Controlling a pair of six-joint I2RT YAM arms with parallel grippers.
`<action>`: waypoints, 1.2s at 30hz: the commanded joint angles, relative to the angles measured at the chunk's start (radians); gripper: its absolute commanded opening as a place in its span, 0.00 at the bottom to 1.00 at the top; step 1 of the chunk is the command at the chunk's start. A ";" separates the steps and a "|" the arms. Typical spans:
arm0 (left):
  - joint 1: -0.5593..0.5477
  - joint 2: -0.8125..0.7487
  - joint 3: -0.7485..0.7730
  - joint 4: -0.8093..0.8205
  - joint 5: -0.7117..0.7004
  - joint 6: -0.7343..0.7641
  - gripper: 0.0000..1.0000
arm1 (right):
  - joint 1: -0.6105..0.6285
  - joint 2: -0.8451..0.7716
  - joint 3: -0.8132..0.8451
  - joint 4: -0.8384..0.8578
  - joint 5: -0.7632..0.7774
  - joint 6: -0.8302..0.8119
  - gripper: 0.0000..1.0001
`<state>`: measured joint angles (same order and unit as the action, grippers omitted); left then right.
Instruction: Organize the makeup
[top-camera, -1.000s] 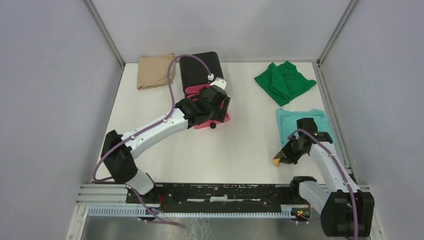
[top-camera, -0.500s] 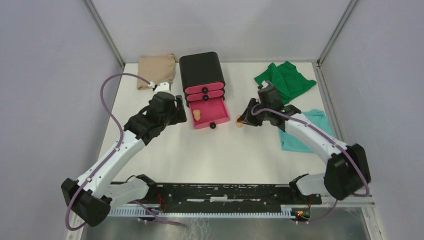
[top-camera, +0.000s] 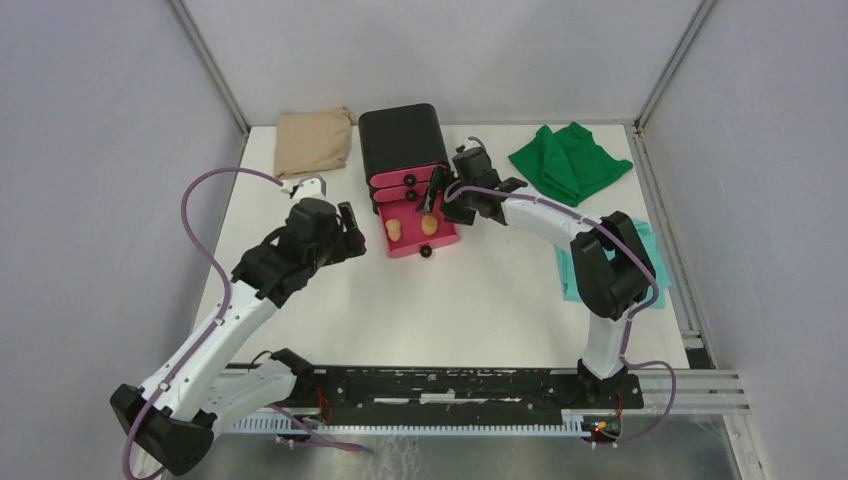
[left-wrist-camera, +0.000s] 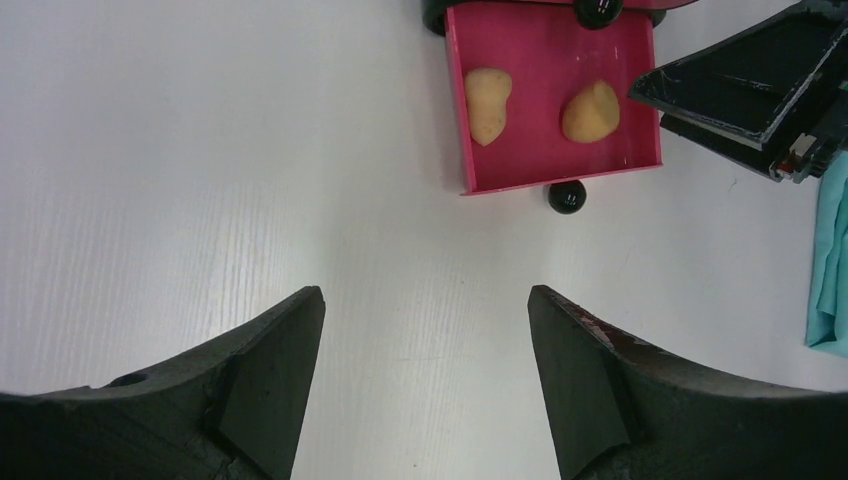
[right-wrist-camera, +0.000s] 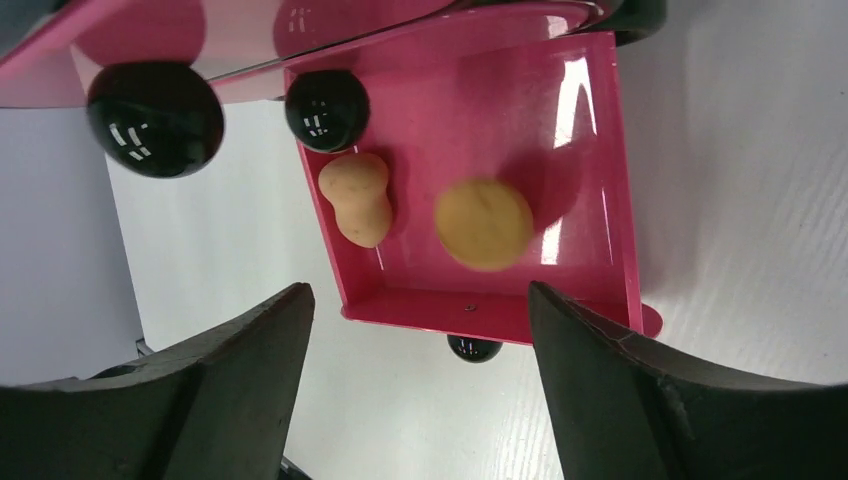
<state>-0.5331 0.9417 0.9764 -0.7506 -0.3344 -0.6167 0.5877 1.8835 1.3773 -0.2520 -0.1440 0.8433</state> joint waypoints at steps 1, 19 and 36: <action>0.007 0.007 0.038 0.023 0.003 -0.030 0.83 | 0.004 -0.027 0.044 0.032 0.048 -0.024 0.86; 0.282 0.432 0.313 0.285 0.302 0.069 0.86 | 0.257 -0.250 -0.513 0.362 0.304 -0.220 0.76; 0.346 0.772 0.509 0.374 0.487 0.051 0.95 | 0.353 -0.033 -0.470 0.661 0.578 -0.333 0.60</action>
<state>-0.1871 1.6794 1.4322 -0.3923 0.0891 -0.5758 0.9352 1.8217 0.8593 0.3149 0.3561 0.5503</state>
